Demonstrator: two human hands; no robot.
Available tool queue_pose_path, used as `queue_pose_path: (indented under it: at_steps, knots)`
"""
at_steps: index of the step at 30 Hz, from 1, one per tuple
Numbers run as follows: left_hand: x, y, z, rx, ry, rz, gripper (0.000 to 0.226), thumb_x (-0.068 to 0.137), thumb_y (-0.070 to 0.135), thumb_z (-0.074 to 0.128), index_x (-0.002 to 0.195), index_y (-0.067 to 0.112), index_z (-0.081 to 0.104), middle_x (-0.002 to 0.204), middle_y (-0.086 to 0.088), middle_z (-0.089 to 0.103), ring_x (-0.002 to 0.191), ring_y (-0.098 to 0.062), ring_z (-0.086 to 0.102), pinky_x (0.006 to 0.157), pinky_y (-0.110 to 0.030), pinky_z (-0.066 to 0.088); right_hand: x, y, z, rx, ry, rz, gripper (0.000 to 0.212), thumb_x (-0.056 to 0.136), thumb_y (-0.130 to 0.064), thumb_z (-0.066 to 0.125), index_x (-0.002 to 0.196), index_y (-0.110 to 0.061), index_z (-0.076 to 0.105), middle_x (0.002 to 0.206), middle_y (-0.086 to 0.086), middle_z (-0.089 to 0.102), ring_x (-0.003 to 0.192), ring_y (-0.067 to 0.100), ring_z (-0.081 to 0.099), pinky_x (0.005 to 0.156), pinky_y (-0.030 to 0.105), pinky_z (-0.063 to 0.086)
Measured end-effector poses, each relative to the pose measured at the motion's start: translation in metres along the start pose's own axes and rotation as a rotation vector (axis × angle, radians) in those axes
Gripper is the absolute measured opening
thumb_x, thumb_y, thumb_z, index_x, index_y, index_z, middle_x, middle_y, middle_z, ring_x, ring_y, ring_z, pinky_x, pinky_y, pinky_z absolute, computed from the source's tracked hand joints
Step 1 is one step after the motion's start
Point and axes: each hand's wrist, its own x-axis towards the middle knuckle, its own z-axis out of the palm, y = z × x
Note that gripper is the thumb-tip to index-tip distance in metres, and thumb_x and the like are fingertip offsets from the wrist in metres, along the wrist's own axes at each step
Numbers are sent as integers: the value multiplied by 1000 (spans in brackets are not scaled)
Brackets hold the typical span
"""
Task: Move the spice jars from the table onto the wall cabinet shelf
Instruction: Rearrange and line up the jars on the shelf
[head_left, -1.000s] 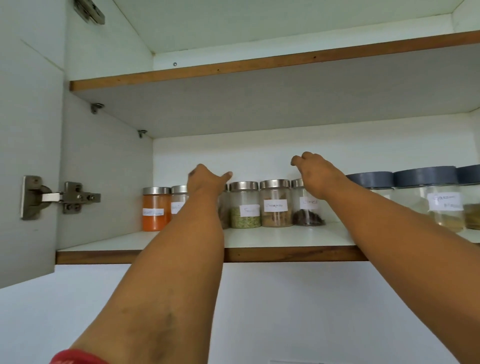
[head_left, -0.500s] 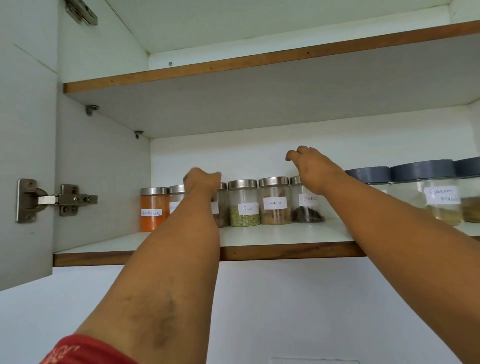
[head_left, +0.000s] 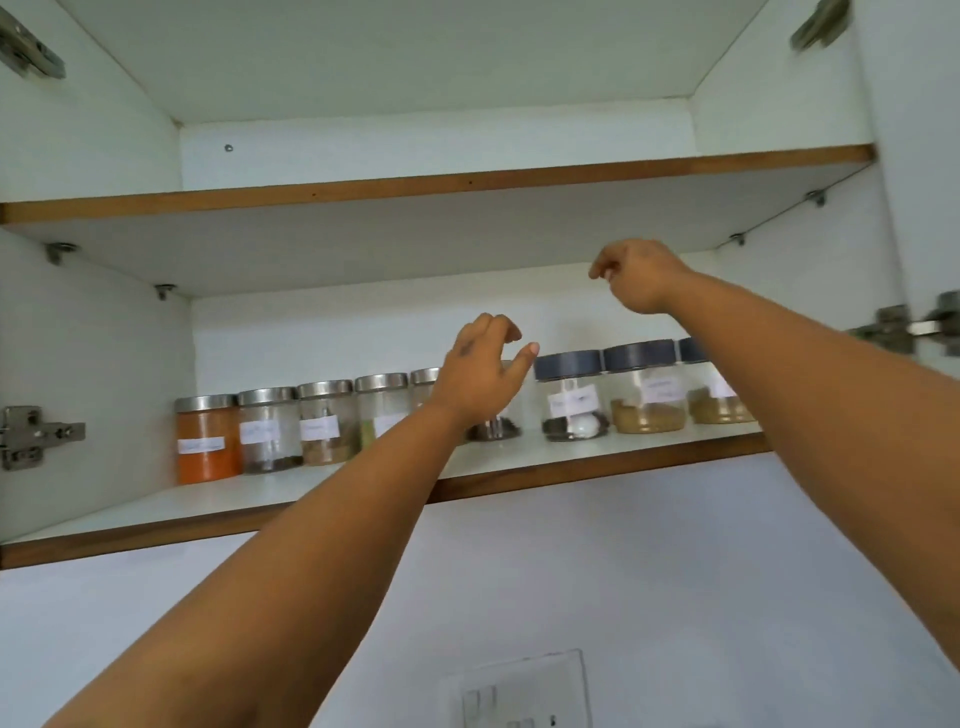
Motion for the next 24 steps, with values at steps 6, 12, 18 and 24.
queue_pose_path:
  at_steps: [6, 12, 18, 24]
  knots:
    - [41, 57, 12, 120, -200, -38, 36, 101, 36, 44, 126, 13, 55, 132, -7, 55, 122, -26, 50, 95, -35, 41, -41, 35, -18, -88, -429, 56, 36, 90, -25, 67, 124, -14, 65, 125, 4, 64, 114, 21, 58, 102, 35, 42]
    - [54, 52, 28, 196, -323, -202, 28, 95, 35, 58, 101, 11, 72, 100, -8, 70, 95, -23, 61, 86, -34, 51, -50, 43, 11, -307, -319, -32, 34, 98, -7, 49, 130, -13, 60, 133, 8, 58, 118, 25, 53, 101, 33, 44]
    - [65, 31, 44, 141, -357, -273, 25, 89, 34, 67, 94, 10, 72, 94, -8, 71, 90, -22, 64, 83, -34, 51, -36, 38, 27, -355, -341, 4, 40, 94, -1, 50, 130, -13, 61, 132, 9, 58, 118, 27, 56, 101, 34, 47]
    - [79, 19, 50, 234, -497, -274, 26, 92, 19, 64, 116, 9, 69, 119, -8, 67, 111, -23, 59, 99, -32, 46, -10, 31, 61, -388, -373, 40, 39, 92, 2, 49, 127, -8, 62, 126, 10, 60, 110, 26, 60, 91, 29, 49]
